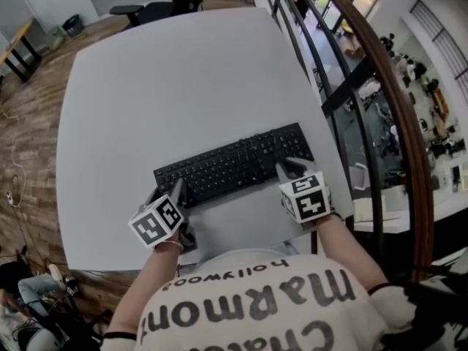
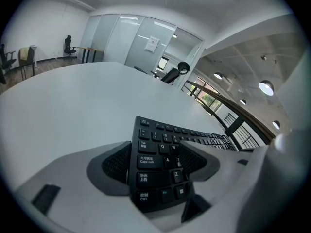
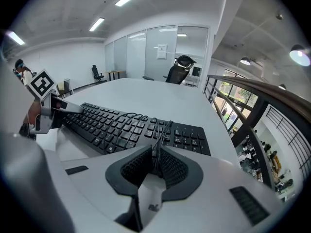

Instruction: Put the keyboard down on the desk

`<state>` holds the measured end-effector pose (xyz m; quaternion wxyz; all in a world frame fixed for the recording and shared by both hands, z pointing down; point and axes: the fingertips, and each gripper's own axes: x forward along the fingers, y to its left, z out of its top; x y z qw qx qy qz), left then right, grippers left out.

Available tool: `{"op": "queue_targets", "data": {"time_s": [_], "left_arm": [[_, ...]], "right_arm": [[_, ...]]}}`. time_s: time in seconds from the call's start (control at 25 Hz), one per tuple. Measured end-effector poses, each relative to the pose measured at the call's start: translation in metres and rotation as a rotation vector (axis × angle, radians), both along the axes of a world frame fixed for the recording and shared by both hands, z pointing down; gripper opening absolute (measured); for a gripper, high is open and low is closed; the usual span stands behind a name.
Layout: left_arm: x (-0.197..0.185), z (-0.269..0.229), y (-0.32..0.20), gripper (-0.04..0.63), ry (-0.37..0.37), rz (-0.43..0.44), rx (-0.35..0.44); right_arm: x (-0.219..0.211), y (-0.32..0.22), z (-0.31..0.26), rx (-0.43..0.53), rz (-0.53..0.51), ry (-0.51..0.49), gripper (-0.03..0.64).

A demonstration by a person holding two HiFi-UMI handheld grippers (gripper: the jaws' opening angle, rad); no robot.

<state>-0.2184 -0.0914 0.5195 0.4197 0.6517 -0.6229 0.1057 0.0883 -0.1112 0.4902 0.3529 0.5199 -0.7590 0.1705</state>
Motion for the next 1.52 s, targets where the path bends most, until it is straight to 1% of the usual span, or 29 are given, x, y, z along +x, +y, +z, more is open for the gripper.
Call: {"op": "queue_targets", "data": {"time_s": [0.2,0.36,0.68,0.96,1.36,1.52], "left_arm": [[0.0,-0.002,-0.003,0.308,-0.042,0.036,0.002],[0.001,0.001,-0.005,0.308,-0.056,0.053,-0.006],[0.001,-0.001,-0.006,0.308,-0.093,0.078,0.0],[0.001,-0.002,-0.007,0.308,-0.14,0.096,0.013],[0.002,-0.001,-0.009,0.308,-0.154,0.107,0.013],[0.001,0.0,-0.009,0.308,-0.17,0.109,0.012]], "right_arm": [[-0.002,0.001,-0.001,-0.001,0.001,-0.002,0.072],[-0.001,0.004,0.001,-0.006,0.002,-0.005,0.072],[0.002,0.012,0.004,-0.013,0.011,-0.008,0.072],[0.01,0.021,0.008,-0.03,0.029,-0.009,0.072],[0.01,0.021,0.013,-0.038,0.015,-0.008,0.072],[0.009,0.02,0.013,-0.039,0.01,-0.006,0.072]]}}
